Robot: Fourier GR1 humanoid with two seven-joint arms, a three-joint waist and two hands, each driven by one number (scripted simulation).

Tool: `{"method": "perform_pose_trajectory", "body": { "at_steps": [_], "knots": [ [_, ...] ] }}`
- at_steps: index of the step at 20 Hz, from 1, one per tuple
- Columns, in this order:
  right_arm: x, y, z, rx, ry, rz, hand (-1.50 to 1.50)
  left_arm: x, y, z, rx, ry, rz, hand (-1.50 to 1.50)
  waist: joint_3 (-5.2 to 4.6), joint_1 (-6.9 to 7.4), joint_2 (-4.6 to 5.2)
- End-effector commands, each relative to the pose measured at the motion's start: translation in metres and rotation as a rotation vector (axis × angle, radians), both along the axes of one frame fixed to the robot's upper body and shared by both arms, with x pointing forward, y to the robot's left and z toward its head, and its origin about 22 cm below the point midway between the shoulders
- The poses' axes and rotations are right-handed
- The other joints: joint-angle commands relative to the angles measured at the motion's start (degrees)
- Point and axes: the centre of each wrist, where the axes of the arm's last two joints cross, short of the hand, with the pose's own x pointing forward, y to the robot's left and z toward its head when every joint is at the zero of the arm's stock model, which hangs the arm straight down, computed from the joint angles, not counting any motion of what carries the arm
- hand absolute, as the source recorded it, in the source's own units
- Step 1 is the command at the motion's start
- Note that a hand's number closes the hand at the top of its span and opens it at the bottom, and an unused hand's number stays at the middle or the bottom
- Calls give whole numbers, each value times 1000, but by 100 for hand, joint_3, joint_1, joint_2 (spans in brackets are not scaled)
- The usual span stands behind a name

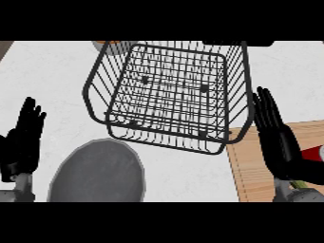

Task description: Pick the can from the cutting board and place it in the tiered basket

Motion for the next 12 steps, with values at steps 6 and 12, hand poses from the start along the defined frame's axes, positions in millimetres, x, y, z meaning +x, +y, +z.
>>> {"method": "perform_pose_trajectory", "body": {
  "at_steps": [6,12],
  "knots": [
    [29,-151,123,-308,-300,64,150,-33,-18,-48,116,139,-146,0,98,-286,-44],
    [6,-251,77,-13,-72,-475,-150,-40,-48,-69,81,158,-218,0,98,-231,-19]
  ]
}}
